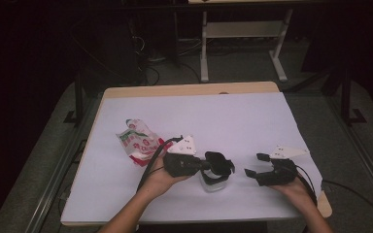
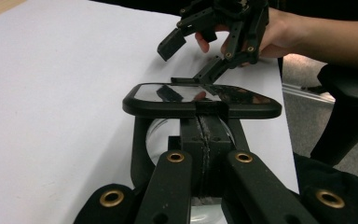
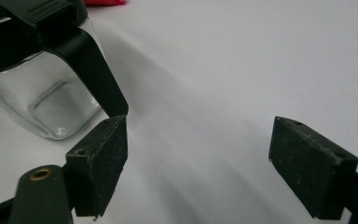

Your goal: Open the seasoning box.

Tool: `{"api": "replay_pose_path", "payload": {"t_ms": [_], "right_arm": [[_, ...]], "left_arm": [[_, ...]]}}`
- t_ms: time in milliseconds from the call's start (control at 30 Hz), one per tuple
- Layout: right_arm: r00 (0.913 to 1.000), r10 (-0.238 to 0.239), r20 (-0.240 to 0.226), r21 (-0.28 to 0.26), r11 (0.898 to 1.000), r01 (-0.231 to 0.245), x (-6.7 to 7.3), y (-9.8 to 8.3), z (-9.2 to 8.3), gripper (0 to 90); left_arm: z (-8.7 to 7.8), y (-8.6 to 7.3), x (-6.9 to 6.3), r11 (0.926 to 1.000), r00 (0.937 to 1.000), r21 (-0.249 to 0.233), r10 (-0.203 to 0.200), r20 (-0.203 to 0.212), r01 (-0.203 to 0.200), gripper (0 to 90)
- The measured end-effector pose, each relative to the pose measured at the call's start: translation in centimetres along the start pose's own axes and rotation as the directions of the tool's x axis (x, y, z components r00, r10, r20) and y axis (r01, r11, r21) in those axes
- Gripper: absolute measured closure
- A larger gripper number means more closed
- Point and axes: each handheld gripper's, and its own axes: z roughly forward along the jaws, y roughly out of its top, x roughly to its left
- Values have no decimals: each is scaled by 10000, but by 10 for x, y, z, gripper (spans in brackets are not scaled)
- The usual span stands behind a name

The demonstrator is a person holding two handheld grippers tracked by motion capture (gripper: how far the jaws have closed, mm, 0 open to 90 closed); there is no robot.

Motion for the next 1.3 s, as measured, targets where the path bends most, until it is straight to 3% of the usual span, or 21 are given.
{"api": "replay_pose_path", "payload": {"t_ms": [400,1300], "right_arm": [[10000,-28,-19,23,10000,28,0,0,0,190],[10000,-7,-14,-11,10000,7,1,-1,0,189]], "left_arm": [[5,13,3,9998,9990,180,-107,443,99,898],[16,41,3,9992,9976,74,392,574,-397,898]]}}
